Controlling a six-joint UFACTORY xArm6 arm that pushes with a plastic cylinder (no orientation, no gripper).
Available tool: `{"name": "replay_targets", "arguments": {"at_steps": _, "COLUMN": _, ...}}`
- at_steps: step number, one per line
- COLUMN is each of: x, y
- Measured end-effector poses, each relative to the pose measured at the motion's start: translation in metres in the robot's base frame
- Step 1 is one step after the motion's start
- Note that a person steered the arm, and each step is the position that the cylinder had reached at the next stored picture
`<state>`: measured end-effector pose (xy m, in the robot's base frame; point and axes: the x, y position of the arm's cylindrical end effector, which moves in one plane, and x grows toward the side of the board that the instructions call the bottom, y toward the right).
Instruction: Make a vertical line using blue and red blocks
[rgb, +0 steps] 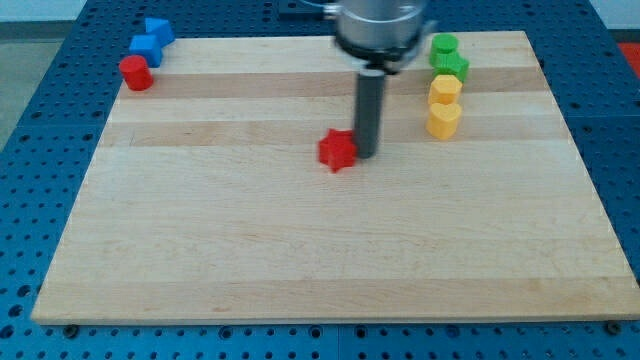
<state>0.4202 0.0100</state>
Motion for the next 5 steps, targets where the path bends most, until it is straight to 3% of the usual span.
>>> {"name": "replay_targets", "arguments": {"at_steps": 1, "x": 0.015, "y": -0.096}}
{"name": "replay_targets", "arguments": {"at_steps": 2, "x": 0.045, "y": -0.119}}
{"name": "replay_targets", "arguments": {"at_steps": 3, "x": 0.021, "y": -0.2}}
{"name": "replay_targets", "arguments": {"at_steps": 5, "x": -0.061, "y": -0.243}}
